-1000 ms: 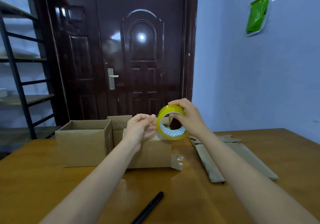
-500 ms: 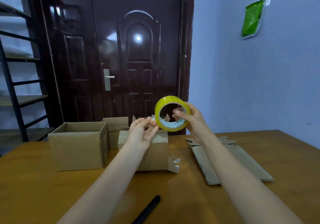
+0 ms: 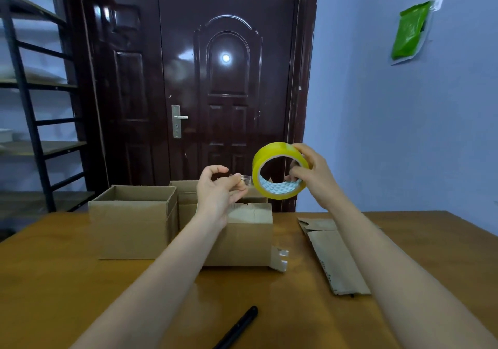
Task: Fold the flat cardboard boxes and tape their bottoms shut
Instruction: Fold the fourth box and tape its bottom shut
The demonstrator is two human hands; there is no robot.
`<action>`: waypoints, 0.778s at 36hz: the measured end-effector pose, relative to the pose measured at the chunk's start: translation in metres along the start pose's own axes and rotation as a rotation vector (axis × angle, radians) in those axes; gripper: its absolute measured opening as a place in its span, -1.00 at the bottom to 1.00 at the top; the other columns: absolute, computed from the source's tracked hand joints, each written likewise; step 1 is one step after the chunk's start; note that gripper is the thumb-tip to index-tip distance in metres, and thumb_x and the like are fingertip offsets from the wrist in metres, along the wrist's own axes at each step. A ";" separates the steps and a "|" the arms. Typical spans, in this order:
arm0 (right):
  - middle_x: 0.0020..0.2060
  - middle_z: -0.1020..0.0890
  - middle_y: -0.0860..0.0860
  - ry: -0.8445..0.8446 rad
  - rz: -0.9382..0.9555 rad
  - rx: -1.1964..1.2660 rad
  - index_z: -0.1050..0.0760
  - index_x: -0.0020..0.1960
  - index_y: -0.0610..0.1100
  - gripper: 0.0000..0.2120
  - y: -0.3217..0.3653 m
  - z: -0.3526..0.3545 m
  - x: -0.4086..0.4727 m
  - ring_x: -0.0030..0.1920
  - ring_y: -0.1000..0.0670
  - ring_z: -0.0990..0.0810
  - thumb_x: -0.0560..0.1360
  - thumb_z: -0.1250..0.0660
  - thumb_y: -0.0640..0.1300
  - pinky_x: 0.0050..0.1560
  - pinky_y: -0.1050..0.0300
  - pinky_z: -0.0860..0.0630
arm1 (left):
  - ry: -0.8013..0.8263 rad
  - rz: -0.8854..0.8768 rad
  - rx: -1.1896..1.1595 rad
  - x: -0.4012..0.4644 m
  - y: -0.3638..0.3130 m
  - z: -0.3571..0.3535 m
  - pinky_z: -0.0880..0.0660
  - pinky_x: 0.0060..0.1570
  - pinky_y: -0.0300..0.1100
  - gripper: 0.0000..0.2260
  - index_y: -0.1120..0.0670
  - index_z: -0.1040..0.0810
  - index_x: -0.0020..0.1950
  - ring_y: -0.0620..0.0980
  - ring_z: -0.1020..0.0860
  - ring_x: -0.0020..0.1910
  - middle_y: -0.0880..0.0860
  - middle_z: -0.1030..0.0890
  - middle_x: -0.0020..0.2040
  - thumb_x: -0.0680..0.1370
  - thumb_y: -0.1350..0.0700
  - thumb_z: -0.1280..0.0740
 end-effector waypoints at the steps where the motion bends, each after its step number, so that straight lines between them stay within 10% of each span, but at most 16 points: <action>1: -0.34 -0.46 0.02 0.011 0.005 -0.005 -0.48 0.17 -0.15 -0.61 0.001 0.001 0.001 -0.34 0.11 -0.55 0.41 -0.21 -0.45 -0.04 0.01 -0.62 | 0.016 -0.017 0.033 0.000 -0.004 -0.001 -0.64 -0.15 -0.07 -0.77 0.12 -0.40 0.01 -0.05 -0.58 -0.37 0.14 -0.56 -0.33 0.50 0.37 -0.36; 7: -0.34 -0.48 0.05 0.036 0.007 0.049 -0.49 0.04 -0.01 -0.63 0.004 0.005 0.005 -0.17 -0.07 -0.53 0.26 -0.29 -0.27 -0.02 -0.04 -0.57 | 0.021 -0.075 0.121 0.004 -0.019 -0.002 -0.63 -0.18 -0.09 -0.77 0.10 -0.42 -0.03 0.00 -0.59 -0.32 0.15 -0.58 -0.32 0.48 0.36 -0.38; 18: -0.19 -0.45 -0.07 -0.158 -0.207 0.746 -0.46 -0.03 -0.09 -0.55 -0.041 -0.011 -0.008 -0.14 -0.01 -0.49 0.41 -0.11 -0.60 0.19 -0.15 -0.50 | 0.005 -0.048 0.074 -0.002 -0.017 -0.007 -0.64 -0.22 -0.13 -0.77 0.16 -0.41 0.02 0.00 -0.57 -0.34 0.17 -0.57 -0.30 0.48 0.38 -0.37; 28: -0.05 -0.48 -0.07 -0.027 -0.130 0.051 -0.43 0.04 0.08 -0.51 -0.043 0.014 -0.013 -0.02 -0.07 -0.48 0.22 -0.19 -0.35 -0.11 0.08 -0.44 | -0.027 -0.160 0.181 -0.003 -0.038 0.013 -0.62 -0.23 -0.14 -0.78 0.15 -0.41 -0.01 0.05 -0.56 -0.32 0.19 -0.58 -0.32 0.48 0.40 -0.36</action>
Point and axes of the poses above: each hand's wrist, its own x-axis towards the middle knuckle, its own z-axis out of the back of the hand, y = z × x, the point moved 7 cm from there along x, towards the middle knuckle
